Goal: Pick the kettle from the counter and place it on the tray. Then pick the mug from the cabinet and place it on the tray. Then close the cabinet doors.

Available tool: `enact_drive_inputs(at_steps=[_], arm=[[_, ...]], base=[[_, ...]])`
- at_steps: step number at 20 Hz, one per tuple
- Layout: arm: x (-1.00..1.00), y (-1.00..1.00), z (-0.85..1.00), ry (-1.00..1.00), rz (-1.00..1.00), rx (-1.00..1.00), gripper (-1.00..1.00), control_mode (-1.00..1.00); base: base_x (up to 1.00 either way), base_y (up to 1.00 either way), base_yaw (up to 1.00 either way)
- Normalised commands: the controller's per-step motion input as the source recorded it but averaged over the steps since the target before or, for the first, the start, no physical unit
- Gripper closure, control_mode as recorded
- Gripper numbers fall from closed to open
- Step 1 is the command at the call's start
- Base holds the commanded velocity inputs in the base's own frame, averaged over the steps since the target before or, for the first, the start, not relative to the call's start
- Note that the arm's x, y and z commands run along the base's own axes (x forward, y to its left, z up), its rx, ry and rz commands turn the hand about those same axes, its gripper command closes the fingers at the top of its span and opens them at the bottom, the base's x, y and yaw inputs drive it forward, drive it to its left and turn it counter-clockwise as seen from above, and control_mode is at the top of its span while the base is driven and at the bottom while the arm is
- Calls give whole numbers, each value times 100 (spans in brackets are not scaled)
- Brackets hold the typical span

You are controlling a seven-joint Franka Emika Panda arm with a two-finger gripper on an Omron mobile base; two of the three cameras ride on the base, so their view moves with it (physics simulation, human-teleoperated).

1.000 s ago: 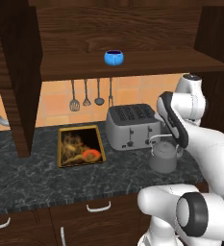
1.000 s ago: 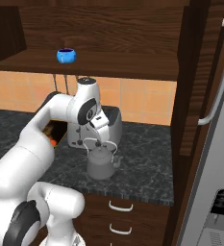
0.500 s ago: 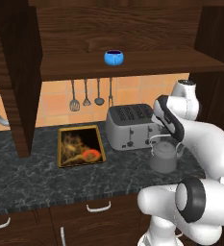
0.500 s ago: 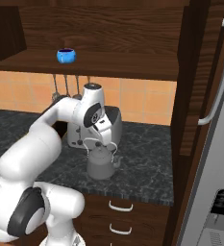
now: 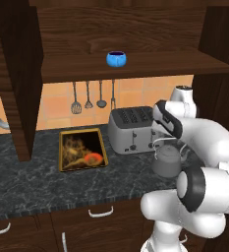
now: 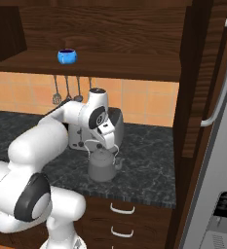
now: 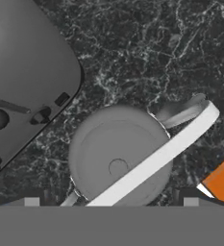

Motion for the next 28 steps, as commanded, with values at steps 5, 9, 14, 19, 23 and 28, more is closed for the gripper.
enact_drive_inputs(at_steps=[5, 9, 14, 19, 23, 28], arm=[[21, 0, -20, 1, 0, 0, -100, -100], [20, 0, -18, 0, 0, 0, -100, -100], [-8, 0, -27, 0, 0, 0, 100, -100], [-38, -2, -17, 0, 0, 0, 100, -100], [-27, 7, -15, -1, 0, 0, 100, -100], [-17, 33, 20, -16, -4, 5, 100, -100]], base=[[0, 0, 0], [0, 0, 0], [0, 0, 0], [0, 0, 0], [0, 0, 0], [0, 0, 0]])
